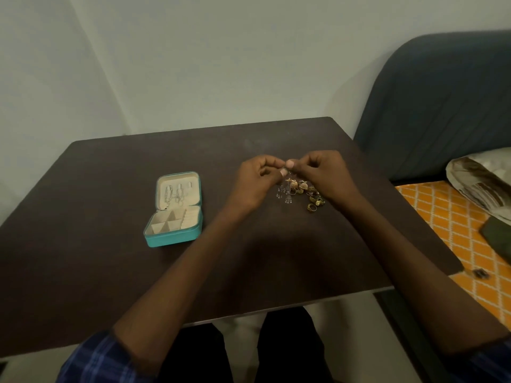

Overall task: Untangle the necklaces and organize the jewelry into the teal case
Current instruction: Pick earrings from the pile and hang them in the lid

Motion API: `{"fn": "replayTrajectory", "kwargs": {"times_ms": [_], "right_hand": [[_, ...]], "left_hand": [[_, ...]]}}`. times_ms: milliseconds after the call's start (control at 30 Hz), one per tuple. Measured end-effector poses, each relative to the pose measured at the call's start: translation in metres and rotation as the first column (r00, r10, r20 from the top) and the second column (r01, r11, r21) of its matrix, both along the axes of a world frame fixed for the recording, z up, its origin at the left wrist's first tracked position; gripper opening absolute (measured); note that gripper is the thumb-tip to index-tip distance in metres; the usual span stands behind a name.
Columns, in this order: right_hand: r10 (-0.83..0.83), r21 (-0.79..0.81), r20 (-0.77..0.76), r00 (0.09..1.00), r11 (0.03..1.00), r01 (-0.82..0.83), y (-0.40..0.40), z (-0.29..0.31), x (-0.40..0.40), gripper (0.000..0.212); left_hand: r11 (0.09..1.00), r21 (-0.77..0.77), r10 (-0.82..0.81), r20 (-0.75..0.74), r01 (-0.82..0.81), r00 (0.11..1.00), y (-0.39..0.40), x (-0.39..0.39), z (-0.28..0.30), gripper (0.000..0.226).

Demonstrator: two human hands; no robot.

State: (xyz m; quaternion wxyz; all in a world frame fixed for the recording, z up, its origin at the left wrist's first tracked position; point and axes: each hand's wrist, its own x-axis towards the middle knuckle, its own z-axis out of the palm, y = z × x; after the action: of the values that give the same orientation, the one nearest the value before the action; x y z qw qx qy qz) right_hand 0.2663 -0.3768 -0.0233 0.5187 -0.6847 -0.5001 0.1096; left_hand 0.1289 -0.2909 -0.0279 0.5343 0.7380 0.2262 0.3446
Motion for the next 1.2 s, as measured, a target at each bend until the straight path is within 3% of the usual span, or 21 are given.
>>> {"fn": "replayTrajectory", "kwargs": {"times_ms": [267,867,1000,1133,1200], "right_hand": [[-0.004,0.170,-0.014,1.000,0.985,0.006,0.014,0.035,-0.037,0.017],[0.148,0.332,-0.098,0.984,0.937,-0.108,0.062,0.068,-0.127,0.015],[0.216,0.321,-0.192,0.957,0.936,-0.146,0.071,0.062,-0.143,0.013],[0.409,0.225,-0.270,0.872,0.907,-0.355,0.078,0.044,-0.157,0.016],[0.428,0.178,-0.320,0.845,0.903,-0.390,0.082,0.033,-0.163,0.018]], "left_hand": [[0.996,0.084,-0.010,0.032,0.008,0.999,0.003,-0.038,0.045,0.019],[0.981,0.098,0.158,0.078,-0.166,0.984,0.032,-0.126,0.090,0.009],[0.966,0.084,0.237,0.105,-0.246,0.966,0.043,-0.137,0.090,0.005],[0.955,0.081,0.275,0.113,-0.285,0.955,0.054,-0.146,0.089,0.006],[0.952,0.082,0.285,0.105,-0.294,0.953,0.058,-0.150,0.085,0.005]]}}
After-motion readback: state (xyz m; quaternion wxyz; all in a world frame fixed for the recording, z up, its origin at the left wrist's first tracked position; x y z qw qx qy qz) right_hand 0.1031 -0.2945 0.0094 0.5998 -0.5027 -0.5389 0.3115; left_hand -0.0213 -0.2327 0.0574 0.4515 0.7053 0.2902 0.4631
